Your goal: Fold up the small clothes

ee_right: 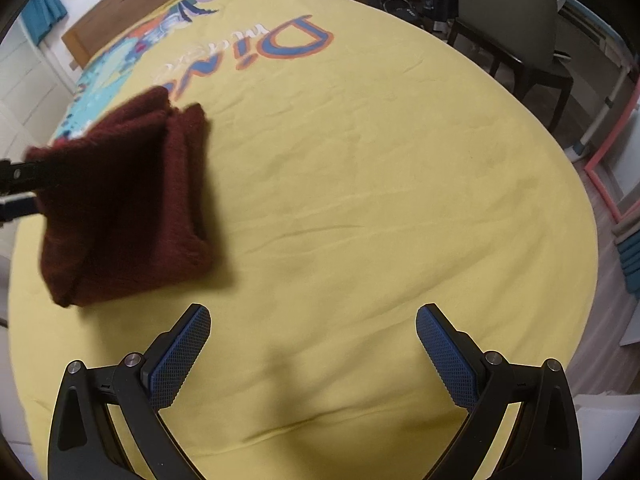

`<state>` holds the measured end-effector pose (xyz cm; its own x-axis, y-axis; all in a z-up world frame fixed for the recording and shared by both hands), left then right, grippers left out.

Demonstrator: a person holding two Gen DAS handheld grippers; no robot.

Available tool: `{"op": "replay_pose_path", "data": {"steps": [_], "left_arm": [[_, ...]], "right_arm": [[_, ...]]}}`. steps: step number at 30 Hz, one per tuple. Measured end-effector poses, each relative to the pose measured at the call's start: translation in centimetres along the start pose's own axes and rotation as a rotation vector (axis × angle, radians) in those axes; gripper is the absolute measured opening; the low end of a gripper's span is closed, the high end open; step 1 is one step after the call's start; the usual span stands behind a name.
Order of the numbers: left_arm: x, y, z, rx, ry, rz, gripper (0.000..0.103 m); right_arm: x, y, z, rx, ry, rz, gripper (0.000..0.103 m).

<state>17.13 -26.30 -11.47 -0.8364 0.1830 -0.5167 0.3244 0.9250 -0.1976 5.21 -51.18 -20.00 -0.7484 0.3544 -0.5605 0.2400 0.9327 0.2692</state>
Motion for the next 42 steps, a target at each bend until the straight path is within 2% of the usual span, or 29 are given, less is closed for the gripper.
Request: {"op": "replay_pose_path", "data": {"steps": [3,7,11,15,18,20,21,24,25,27,29,34,42], "left_arm": [[-0.4,1.3,-2.4,0.002,-0.038,-0.028,0.102],[-1.0,4.3,-4.6,-0.101,-0.099,-0.021,0.102],[0.0,7.6,-5.6,-0.140,-0.110,-0.059,0.102],[1.9,9.9,-6.7,-0.136,-0.111,-0.094,0.102],[2.9,11.3,-7.4,-0.134,-0.105,-0.117,0.102],[3.3,12.0,-7.7,-0.133,-0.108,-0.125,0.102],[3.5,12.4,-7.8,-0.132,-0.111,-0.131,0.102],[4.0,13.2,-8.1,-0.128,-0.105,-0.136,0.102],[4.1,13.4,-8.2,-0.127,-0.098,-0.131,0.102],[4.3,13.6,-8.1,-0.125,-0.100,-0.126,0.102],[4.5,13.9,-7.8,-0.114,-0.095,-0.133,0.102],[4.5,14.0,-6.9,-0.120,-0.079,-0.129,0.102],[4.8,12.9,-5.8,-0.099,-0.056,-0.102,0.102]], "right_arm": [[-1.4,1.6,-1.1,-0.031,-0.011,-0.017,0.103],[-4.5,5.3,-1.9,-0.073,-0.022,-0.088,0.103],[-8.1,9.5,-2.0,-0.158,-0.036,-0.140,0.103],[-11.4,14.2,-0.5,-0.220,0.000,-0.187,0.102],[-12.5,17.2,2.0,-0.246,0.074,-0.221,0.094],[-12.4,18.8,3.8,-0.228,0.122,-0.260,0.082],[-12.0,19.4,4.9,-0.212,0.149,-0.283,0.080],[-10.8,19.5,7.3,-0.185,0.218,-0.278,0.065],[-10.3,19.3,8.1,-0.189,0.248,-0.257,0.057],[-9.2,18.6,9.3,-0.193,0.294,-0.223,0.050],[-8.6,18.2,9.6,-0.183,0.301,-0.236,0.030],[-9.0,15.9,7.8,-0.208,0.224,-0.216,0.021],[-8.7,11.7,5.4,-0.186,0.179,-0.213,0.019]]}}
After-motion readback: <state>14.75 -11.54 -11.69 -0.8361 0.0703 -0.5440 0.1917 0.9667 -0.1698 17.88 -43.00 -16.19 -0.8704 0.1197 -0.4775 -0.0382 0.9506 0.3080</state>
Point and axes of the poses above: each gripper's, at about its wrist camera, not at the fingertips, and z roughly the way its jaws point, y to its left, x to its underside, the point moved 1 cm from there along z, roughly the way its jaws point, and after that the axes turned 15 degrees about -y, right-handed, at the moved point
